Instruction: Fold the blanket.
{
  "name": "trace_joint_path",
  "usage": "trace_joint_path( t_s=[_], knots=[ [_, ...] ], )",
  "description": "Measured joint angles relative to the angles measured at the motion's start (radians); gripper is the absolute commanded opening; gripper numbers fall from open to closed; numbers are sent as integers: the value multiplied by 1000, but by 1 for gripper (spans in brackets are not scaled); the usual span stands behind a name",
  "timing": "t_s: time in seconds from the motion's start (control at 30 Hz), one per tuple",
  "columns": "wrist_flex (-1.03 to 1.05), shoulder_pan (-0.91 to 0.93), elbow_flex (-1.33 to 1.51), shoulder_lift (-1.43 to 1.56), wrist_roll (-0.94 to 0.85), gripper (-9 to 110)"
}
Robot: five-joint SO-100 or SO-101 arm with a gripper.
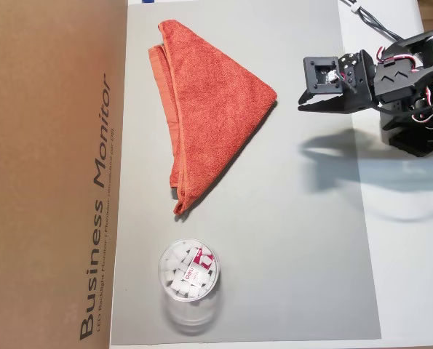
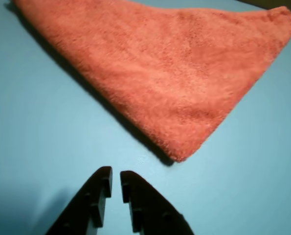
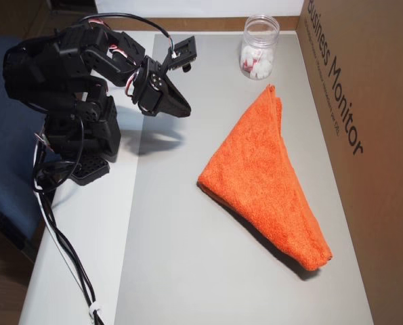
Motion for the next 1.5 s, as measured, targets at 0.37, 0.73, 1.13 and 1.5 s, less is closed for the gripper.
trace_joint_path(
  t_s=[0.37,0.73,1.13,1.5],
  knots=[
    [110,9,160,225,5,0],
    [110,21,325,357,8,0],
    [158,21,379,385,15,0],
    [301,11,379,387,164,0]
  ],
)
